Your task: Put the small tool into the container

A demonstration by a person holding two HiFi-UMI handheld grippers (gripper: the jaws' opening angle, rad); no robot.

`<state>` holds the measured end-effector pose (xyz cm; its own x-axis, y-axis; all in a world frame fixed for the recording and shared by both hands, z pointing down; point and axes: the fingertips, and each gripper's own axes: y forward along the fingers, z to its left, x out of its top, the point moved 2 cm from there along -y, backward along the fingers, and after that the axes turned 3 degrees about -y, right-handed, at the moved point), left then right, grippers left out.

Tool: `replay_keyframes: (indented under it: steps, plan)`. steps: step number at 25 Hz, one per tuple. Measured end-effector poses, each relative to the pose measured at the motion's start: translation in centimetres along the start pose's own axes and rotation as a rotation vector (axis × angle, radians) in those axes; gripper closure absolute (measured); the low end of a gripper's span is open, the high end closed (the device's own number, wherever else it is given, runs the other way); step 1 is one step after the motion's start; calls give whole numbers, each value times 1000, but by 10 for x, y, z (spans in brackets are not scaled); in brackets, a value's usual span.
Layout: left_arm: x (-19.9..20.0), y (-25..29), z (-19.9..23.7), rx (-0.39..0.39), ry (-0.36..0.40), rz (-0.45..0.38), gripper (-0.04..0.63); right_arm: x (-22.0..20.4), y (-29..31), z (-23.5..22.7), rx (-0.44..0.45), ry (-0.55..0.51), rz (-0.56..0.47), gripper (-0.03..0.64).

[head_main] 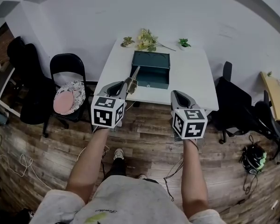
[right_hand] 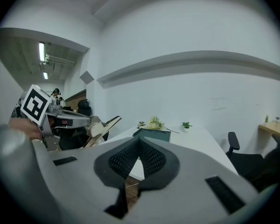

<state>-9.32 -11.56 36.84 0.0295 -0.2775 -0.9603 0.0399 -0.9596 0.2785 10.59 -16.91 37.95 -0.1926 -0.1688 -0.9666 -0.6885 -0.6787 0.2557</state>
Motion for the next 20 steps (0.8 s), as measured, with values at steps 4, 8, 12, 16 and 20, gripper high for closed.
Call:
replay_keyframes:
  steps: [4, 8, 12, 16, 20]
  plan:
    - [-1, 20, 16, -16, 3, -1, 591, 0, 23, 1, -8, -8, 6, 612]
    - [2, 48, 37, -54, 13, 3, 591, 4, 55, 0, -30, -10, 19, 612]
    - [13, 84, 61, -105, 32, 15, 591, 17, 90, -4, -67, -3, 32, 612]
    - [28, 117, 83, -158, 42, 16, 591, 32, 119, -8, -114, 4, 42, 612]
    - [43, 147, 99, -212, 55, 16, 591, 48, 144, -14, -161, 7, 42, 612]
